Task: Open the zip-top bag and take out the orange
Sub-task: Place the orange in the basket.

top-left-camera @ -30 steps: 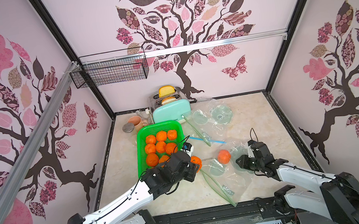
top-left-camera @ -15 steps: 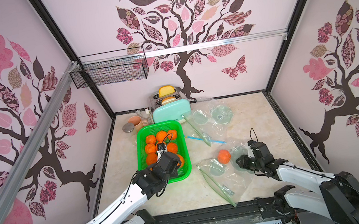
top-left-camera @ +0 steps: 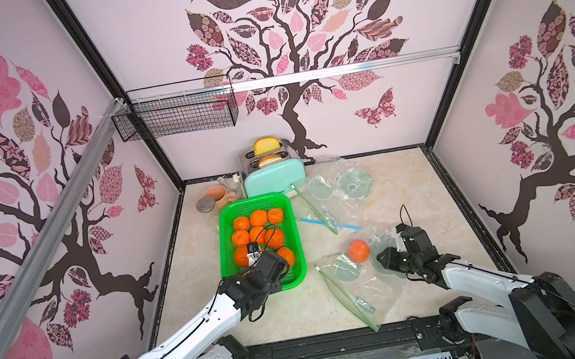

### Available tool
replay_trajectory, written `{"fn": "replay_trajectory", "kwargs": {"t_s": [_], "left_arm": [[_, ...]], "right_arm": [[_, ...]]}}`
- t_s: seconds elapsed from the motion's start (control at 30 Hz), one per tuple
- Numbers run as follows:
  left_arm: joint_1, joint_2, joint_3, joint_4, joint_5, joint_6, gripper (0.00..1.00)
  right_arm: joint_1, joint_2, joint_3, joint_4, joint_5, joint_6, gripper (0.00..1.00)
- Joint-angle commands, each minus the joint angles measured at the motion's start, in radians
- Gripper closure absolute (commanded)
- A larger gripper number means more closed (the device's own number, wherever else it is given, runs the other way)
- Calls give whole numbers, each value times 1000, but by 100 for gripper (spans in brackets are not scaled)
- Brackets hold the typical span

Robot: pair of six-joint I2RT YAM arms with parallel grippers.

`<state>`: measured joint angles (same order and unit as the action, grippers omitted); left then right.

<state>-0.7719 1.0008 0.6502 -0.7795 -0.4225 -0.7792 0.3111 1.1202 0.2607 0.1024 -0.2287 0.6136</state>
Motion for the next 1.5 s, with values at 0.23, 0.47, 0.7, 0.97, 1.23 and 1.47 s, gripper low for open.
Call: {"fn": "replay_trajectory", "kwargs": {"t_s": [0.23, 0.47, 0.7, 0.97, 1.23, 1.47], "left_arm": [[3, 47, 12, -21, -34, -40, 85], [3, 79, 12, -1, -45, -27, 78], [9, 143, 17, 12, -56, -17, 75], [13, 207, 20, 38, -42, -9, 68], [22, 240, 40, -5, -58, -13, 62], [22, 281, 47, -10, -15, 0, 55]], "right_arm": [[4, 12, 11, -29, 0, 6, 68], [5, 10, 8, -26, 1, 8, 68], [5, 5, 6, -29, 2, 8, 68], [4, 0, 5, -27, 3, 8, 68], [5, -1, 4, -26, 3, 9, 68], [5, -2, 3, -26, 3, 10, 68]]}}
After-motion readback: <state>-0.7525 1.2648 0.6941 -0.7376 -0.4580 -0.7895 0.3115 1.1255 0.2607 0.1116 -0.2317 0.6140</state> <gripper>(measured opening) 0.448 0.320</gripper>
